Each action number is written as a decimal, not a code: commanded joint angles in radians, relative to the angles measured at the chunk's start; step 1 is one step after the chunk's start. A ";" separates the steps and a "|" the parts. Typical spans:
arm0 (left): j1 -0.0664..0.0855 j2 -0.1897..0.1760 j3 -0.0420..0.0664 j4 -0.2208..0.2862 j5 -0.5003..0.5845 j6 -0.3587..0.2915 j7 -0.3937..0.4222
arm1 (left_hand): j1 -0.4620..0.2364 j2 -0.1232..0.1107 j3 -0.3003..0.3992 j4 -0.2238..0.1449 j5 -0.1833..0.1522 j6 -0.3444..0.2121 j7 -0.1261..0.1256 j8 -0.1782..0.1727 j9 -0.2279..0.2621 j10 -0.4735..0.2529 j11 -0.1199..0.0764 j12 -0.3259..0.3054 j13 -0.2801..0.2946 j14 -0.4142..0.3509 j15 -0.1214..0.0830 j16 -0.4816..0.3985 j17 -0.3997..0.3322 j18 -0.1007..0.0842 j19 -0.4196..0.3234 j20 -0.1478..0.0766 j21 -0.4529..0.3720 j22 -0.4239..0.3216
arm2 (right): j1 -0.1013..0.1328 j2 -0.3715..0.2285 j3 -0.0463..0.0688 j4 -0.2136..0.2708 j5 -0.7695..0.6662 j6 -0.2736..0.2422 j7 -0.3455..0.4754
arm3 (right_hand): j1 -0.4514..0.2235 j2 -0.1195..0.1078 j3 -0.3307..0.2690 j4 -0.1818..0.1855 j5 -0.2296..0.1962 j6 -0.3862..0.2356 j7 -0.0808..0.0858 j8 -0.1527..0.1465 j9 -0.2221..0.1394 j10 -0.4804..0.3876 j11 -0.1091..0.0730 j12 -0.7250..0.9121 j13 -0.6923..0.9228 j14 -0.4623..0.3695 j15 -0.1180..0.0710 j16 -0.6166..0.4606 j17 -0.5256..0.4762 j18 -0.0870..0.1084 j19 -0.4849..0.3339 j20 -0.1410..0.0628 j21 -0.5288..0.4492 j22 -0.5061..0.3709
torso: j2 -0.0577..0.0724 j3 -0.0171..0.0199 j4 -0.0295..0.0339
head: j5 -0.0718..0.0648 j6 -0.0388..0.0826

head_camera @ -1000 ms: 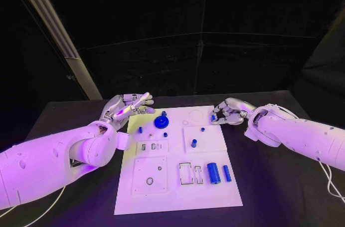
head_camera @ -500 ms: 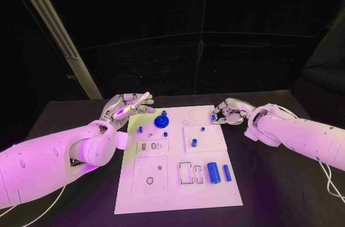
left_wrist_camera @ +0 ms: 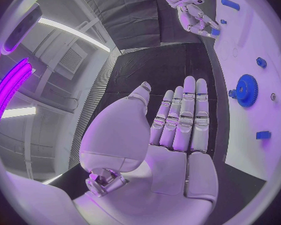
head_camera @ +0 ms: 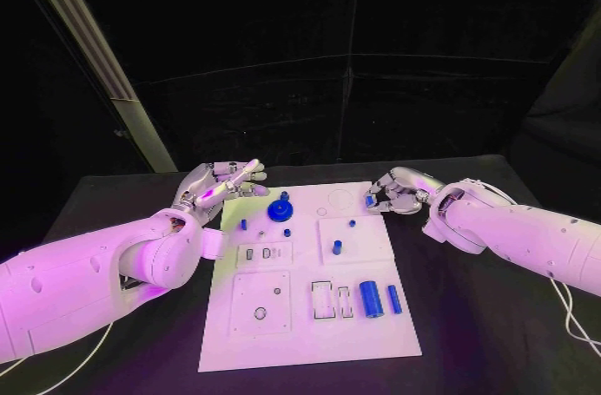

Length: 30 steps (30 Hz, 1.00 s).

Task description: Assemble the parts on the task board

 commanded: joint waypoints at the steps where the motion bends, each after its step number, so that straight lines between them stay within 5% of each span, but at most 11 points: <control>1: 0.001 -0.002 0.001 0.002 -0.001 0.014 0.003 | 0.003 0.010 -0.002 -0.002 -0.004 0.003 0.000 -0.005 0.000 0.002 0.002 -0.003 -0.002 -0.004 0.005 -0.004 0.001 0.005 -0.002 0.005 -0.006 -0.001 | 0.002 -0.009 0.001 0.019 -0.007 -0.082 -0.004 | 0.014 0.029 0.007 -0.002 -0.004 0.040 -0.023 0.010 0.010 0.031 -0.004 0.001 0.148 0.086 -0.004 0.005 0.180 -0.011 0.001 -0.010 0.006 0.007 | 0.000 -0.0011 0.0002 | 0.001 0.000; 9: 0.002 -0.008 0.001 0.006 0.000 0.011 0.002 | 0.004 0.011 -0.002 -0.002 -0.004 0.003 0.000 -0.005 0.000 0.002 0.002 -0.004 -0.002 -0.004 0.005 -0.005 0.002 0.006 -0.002 0.005 -0.007 -0.001 | 0.012 -0.048 0.003 0.153 -0.003 -0.101 -0.104 | -0.017 0.016 0.009 0.002 -0.006 0.040 -0.022 0.005 0.008 0.031 -0.004 -0.001 0.147 0.086 -0.004 0.004 0.179 -0.011 0.001 -0.011 0.006 0.007 | -0.005 -0.0053 0.0014 | 0.002 0.003; 15: 0.002 -0.005 0.001 -0.002 0.000 0.012 0.002 | 0.004 0.011 -0.002 -0.002 -0.004 0.003 0.000 -0.005 0.000 0.002 0.002 -0.004 -0.002 -0.004 0.005 -0.005 0.002 0.006 -0.002 0.005 -0.007 -0.001 | 0.024 -0.018 0.003 0.233 -0.031 -0.105 -0.201 | -0.033 0.014 0.013 0.006 0.000 0.039 -0.022 0.002 0.007 0.029 -0.004 -0.004 0.145 0.085 -0.004 0.003 0.175 -0.011 0.002 -0.011 0.006 0.008 | -0.014 -0.0093 0.0036 | 0.013 -0.005; 27: 0.005 0.010 0.001 -0.031 0.002 0.013 0.003 | 0.004 0.011 -0.002 -0.002 -0.004 0.003 0.000 -0.005 0.000 0.002 0.002 -0.004 -0.002 -0.003 0.005 -0.005 0.002 0.006 -0.002 0.005 -0.007 -0.001 | 0.027 0.147 0.001 0.276 -0.133 -0.029 -0.337 | -0.049 0.012 0.016 0.010 0.006 0.039 -0.022 -0.001 0.006 0.026 -0.004 -0.011 0.140 0.083 -0.004 -0.002 0.165 -0.010 -0.001 -0.012 0.003 0.001 | -0.028 -0.0141 0.0125 | 0.048 -0.027; 30: 0.006 0.012 0.001 -0.033 0.003 0.013 0.004 | 0.004 0.011 -0.002 -0.002 -0.004 0.003 0.000 -0.005 0.000 0.002 0.002 -0.004 -0.002 -0.003 0.005 -0.005 0.002 0.006 -0.002 0.005 -0.007 -0.001 | 0.025 0.176 -0.010 0.278 -0.163 -0.006 -0.358 | -0.056 0.009 0.016 0.012 0.006 0.038 -0.022 -0.003 0.005 0.025 -0.004 -0.013 0.138 0.082 -0.004 -0.004 0.163 -0.009 -0.002 -0.012 0.003 -0.001 | -0.027 -0.0143 0.0126 | 0.053 -0.030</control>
